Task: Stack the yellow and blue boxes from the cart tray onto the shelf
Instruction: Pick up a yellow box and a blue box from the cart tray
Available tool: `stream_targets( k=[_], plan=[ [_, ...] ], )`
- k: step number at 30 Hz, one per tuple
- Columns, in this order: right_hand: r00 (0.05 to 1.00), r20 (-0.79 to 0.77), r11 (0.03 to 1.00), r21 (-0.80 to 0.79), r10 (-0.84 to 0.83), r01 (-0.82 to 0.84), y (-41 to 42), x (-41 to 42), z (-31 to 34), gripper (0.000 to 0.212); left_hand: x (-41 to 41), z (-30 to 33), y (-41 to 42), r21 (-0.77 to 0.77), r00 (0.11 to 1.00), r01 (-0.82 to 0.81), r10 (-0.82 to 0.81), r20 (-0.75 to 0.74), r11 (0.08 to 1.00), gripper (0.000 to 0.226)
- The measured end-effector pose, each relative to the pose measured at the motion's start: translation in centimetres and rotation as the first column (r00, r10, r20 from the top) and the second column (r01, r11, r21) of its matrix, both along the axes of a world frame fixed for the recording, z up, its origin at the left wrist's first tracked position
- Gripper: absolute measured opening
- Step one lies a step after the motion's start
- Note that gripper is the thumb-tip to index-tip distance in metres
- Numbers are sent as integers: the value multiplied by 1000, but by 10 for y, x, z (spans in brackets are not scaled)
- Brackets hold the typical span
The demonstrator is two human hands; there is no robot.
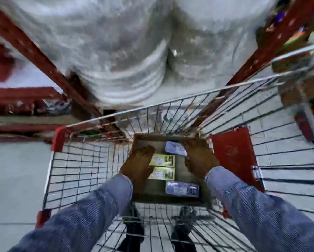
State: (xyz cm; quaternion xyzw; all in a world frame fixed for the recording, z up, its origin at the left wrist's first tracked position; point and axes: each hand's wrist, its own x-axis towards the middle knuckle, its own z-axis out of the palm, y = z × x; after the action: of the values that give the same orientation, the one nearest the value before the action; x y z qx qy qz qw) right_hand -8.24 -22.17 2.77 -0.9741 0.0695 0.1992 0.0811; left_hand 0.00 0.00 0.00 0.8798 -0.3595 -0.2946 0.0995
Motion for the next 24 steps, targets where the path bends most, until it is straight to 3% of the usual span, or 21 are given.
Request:
stream_targets(
  k=[5, 12, 19, 24],
  plan=[
    [999, -40, 995, -97, -10, 6, -6, 8, -60, 77, 19, -56, -22, 107, 992, 99, -90, -83, 989, 70],
    [992, -108, 998, -26, -61, 59, -10, 19, -92, 59, 45, -85, -32, 107, 953, 180, -146, -267, 978, 65],
    [993, -86, 997, -30, -79, 77, -9, 26, -85, 44, 50, -76, -31, 116, 943, 278, -248, -221, 954, 60],
    [996, -19, 996, -16, -86, 86, -9, 23, -40, 42, 52, -27, -29, 91, 953, 288, -276, -123, 953, 62]
  ],
)
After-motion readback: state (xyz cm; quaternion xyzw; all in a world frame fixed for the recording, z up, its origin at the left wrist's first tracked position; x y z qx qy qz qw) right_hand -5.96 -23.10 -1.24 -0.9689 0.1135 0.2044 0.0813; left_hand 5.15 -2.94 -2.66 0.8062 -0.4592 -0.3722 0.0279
